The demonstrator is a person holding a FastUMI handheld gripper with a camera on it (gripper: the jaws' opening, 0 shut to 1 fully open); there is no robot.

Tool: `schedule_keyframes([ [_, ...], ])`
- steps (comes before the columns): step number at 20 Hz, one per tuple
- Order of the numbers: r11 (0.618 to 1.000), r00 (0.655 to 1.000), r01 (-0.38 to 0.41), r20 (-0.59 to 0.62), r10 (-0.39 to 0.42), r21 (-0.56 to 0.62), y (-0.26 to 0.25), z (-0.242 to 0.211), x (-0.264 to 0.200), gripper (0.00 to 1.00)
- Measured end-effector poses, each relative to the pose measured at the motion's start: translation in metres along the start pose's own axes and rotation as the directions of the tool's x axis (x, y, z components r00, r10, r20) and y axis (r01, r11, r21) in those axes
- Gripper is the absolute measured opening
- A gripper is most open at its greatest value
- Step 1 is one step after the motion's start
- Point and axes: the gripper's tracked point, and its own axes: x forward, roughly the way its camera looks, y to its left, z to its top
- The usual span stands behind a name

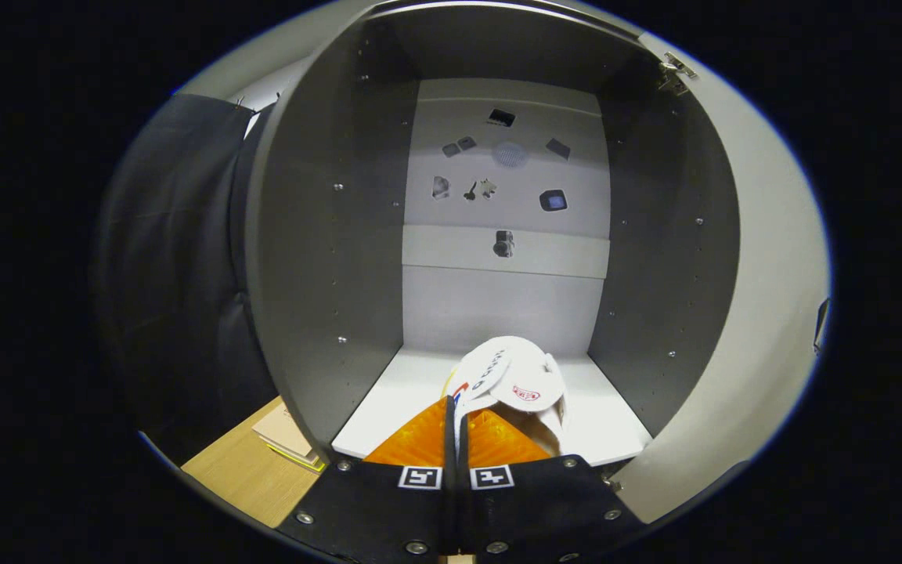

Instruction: Open the shoe cabinet door, grab the shoes and put them into the shoe cabinet, then close the shoe cabinet door.

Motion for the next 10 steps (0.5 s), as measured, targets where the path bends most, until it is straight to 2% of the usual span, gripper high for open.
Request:
schedule_keyframes([
  [5, 1.000, 0.999, 0.009, -0.039, -0.009, -0.013, -0.014, -0.012, 0.054, 0.00],
  [10, 1.000, 0.998, 0.017, -0.063, -0.017, -0.008, -0.022, -0.018, 0.090, 0.00],
])
